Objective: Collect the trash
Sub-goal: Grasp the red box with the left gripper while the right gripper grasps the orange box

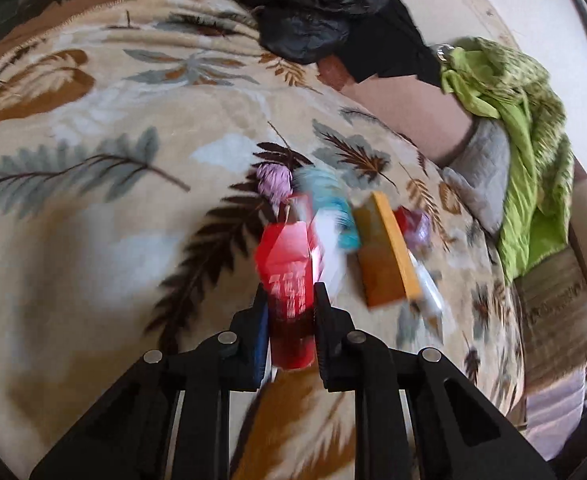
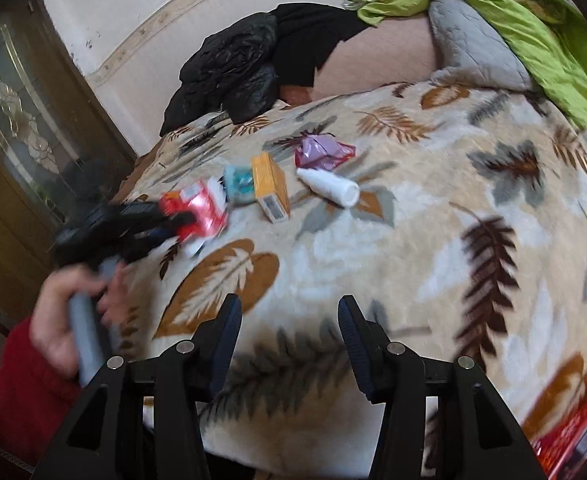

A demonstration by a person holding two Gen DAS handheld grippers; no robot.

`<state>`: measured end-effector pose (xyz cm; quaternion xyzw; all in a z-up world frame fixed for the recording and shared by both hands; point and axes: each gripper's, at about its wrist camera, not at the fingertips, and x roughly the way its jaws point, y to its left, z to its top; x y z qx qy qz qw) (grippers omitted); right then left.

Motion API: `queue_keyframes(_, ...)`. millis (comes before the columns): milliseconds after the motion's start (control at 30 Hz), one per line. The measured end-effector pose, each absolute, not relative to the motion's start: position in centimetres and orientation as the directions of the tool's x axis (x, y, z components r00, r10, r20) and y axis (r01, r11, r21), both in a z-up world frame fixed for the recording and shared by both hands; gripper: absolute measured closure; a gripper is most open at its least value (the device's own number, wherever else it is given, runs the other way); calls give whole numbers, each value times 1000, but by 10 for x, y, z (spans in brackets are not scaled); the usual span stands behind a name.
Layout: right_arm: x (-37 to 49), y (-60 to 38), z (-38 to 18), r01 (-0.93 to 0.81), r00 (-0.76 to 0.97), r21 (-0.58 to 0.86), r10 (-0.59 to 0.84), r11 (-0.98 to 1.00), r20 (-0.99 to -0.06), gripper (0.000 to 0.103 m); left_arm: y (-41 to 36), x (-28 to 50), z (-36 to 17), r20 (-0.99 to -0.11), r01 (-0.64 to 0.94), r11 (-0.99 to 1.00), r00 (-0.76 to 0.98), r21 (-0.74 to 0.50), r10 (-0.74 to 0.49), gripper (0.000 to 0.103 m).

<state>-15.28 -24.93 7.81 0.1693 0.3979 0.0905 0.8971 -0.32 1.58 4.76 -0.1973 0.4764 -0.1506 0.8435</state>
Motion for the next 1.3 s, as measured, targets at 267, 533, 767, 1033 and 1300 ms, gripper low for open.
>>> queue_keyframes(267,-52,-216,74,-75,640,296,274,952,-718,49,32,-31,46,-736,102,898,538,-428,-412,84)
queue_keyframes(533,23,-181,44,-88,574,208,220,974,-788,53,38,-18,25,-756,106,908,520,-406,-398,84)
queue_keyframes(767,6,-184,38,-49,589,208,197,977,-784,74,23,-14,19,-774,139,925,512,-352,-372,84)
queue_keyframes(1033,-63,-196,41,-37,598,256,226,966,-769,75,17,-19,18,-777,125,944,541,-305,-322,83)
queue_keyframes(1300,-89,-202,45,-9,626,288,230,957,-745,75,12,-27,17,-765,109,957,579,-268,-281,81)
